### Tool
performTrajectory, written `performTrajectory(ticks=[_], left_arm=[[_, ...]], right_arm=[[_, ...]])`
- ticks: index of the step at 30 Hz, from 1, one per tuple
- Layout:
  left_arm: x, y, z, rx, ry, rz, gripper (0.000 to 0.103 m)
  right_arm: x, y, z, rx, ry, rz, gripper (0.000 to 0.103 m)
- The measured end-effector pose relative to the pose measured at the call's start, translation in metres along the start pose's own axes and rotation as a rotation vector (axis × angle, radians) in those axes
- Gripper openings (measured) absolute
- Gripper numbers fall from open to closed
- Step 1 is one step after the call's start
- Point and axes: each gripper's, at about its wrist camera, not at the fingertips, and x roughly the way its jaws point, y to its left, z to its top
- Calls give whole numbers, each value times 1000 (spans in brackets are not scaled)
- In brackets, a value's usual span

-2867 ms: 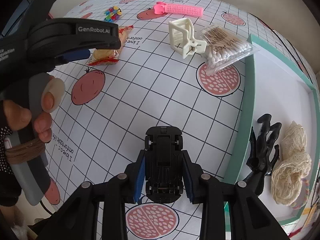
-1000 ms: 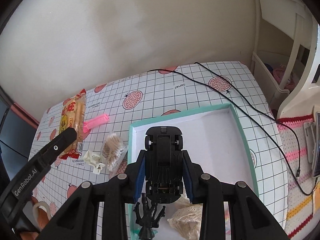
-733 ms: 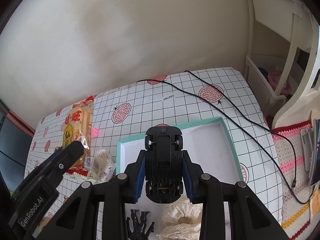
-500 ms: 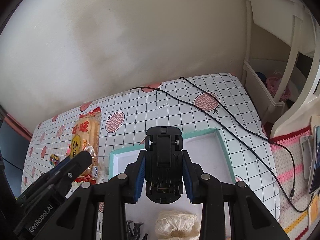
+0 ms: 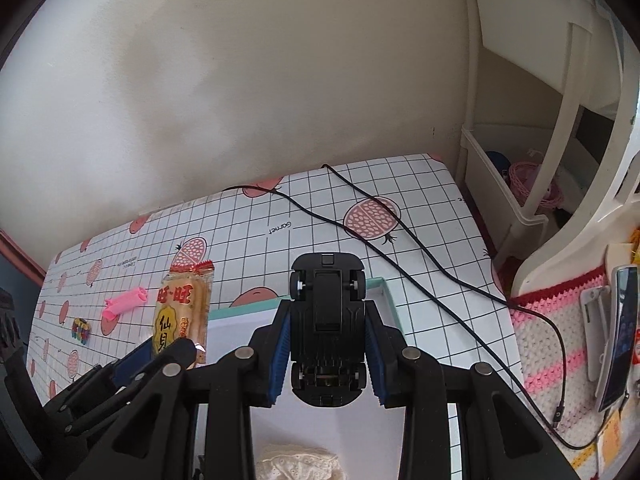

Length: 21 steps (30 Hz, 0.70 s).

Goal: Organize objects
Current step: 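Carry black car with right gripper while left gripper carries cracker packet into box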

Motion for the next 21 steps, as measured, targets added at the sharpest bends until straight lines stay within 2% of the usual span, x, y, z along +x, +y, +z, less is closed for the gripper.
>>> performTrajectory(ticks=[9, 15, 21], left_arm=[[9, 5, 0, -15, 36, 37, 37], [20, 5, -2, -11, 75, 46, 37], [36, 12, -11, -13, 121, 67, 37]], right_arm=[[16, -21, -6, 30, 40, -20, 36], [31, -14, -11, 19, 58, 1, 36], [55, -9, -23, 2, 115, -4, 36]])
